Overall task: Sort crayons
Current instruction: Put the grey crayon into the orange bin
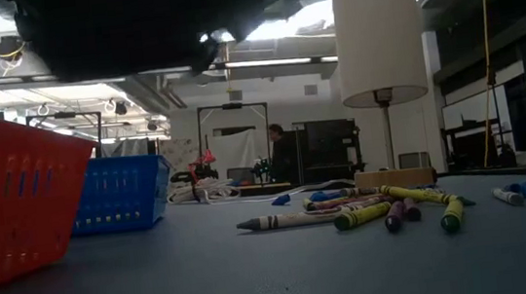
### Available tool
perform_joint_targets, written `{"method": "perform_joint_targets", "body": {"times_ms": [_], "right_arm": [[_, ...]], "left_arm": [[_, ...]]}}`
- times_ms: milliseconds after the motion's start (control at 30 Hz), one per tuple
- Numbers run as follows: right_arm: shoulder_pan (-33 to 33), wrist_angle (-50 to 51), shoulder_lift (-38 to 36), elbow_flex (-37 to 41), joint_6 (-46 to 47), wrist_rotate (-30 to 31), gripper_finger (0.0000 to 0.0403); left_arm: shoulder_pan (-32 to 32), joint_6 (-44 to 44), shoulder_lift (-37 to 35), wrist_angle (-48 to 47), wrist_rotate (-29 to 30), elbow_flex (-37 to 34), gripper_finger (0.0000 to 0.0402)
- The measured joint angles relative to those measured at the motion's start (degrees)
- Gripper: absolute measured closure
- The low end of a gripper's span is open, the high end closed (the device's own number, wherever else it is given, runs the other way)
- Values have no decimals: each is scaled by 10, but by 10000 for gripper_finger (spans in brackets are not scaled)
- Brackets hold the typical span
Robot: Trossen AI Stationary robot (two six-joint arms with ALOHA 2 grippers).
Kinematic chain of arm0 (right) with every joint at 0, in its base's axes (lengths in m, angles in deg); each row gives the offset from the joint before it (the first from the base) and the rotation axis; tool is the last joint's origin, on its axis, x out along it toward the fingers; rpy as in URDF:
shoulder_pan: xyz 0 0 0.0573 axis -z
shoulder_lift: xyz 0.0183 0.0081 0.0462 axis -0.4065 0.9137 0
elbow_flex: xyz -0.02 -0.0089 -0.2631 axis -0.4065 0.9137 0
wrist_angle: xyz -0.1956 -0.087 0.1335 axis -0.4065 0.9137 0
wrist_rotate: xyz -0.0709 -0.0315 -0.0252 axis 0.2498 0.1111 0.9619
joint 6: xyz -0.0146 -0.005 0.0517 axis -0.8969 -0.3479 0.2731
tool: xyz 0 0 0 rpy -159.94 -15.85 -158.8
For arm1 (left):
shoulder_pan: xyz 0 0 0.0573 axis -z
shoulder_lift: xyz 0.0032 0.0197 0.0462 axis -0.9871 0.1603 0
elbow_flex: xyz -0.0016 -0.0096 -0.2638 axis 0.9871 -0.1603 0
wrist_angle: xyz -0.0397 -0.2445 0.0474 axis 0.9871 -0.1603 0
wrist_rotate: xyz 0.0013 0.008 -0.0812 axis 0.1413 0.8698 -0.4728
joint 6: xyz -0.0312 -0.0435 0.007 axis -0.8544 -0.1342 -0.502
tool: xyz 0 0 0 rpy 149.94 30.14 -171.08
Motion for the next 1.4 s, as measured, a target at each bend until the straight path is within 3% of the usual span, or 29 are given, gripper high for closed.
{"method": "perform_joint_targets", "body": {"times_ms": [133,333,533,800,1000,1200,1400], "right_arm": [[0,152,-54,0,-47,1,286],[12,390,-147,1,-93,1,286],[29,512,-249,50,-112,6,285],[50,520,-391,166,-118,12,285],[109,474,-458,258,-83,13,285],[150,389,-489,351,-11,26,285],[162,296,-485,397,-7,37,285]], "left_arm": [[0,5,0,23,28,0,296],[-1,100,0,133,59,0,296],[-1,187,7,272,69,0,296],[-4,296,55,421,75,0,296],[-22,338,93,449,64,0,296],[-61,372,123,443,-29,0,296],[-76,374,169,444,-102,0,296]]}}
